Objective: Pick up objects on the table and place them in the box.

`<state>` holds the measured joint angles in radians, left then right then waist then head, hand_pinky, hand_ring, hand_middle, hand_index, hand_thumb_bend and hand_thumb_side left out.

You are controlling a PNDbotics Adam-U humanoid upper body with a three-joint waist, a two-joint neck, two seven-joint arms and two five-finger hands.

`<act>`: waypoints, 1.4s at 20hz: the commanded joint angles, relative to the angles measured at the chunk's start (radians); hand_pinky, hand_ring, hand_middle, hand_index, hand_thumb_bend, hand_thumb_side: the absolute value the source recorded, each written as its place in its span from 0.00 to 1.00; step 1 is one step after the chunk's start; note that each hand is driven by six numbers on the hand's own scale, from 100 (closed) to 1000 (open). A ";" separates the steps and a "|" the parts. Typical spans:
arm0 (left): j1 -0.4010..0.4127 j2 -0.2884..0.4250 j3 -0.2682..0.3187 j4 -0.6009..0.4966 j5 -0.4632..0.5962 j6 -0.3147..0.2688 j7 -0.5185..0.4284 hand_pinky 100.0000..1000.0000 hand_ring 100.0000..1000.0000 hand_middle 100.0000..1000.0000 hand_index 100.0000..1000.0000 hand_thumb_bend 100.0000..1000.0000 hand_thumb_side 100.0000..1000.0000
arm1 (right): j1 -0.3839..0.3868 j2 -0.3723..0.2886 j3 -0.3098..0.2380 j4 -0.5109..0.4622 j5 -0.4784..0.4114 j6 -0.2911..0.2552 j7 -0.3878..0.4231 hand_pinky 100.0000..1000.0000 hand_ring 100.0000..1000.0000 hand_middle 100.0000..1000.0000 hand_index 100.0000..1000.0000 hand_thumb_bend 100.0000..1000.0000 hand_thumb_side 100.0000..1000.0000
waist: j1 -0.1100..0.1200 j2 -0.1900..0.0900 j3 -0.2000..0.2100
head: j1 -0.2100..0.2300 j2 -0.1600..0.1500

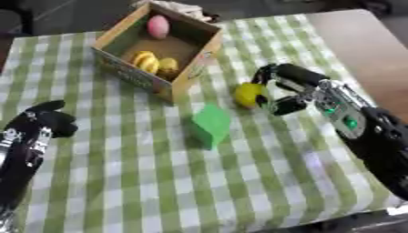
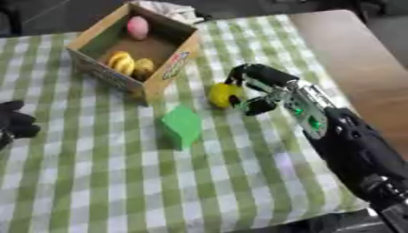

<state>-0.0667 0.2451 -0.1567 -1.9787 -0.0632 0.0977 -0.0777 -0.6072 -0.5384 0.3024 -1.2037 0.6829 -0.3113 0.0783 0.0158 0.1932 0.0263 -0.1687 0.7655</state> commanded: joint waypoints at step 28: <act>-0.135 -0.022 -0.053 -0.021 0.009 -0.011 -0.042 0.66 0.56 0.55 0.80 0.00 0.63 | -0.218 -0.089 -0.084 0.018 -0.160 0.059 -0.107 0.73 0.58 0.64 0.44 0.00 0.05 | -0.021 0.016 0.257 | -0.245 -0.052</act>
<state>-0.1919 0.2186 -0.2080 -1.9788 -0.0573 0.0884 -0.1141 -0.8022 -0.6146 0.2338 -1.1866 0.5121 -0.2432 -0.0292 -0.0073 0.2228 0.2841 -0.4053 0.7277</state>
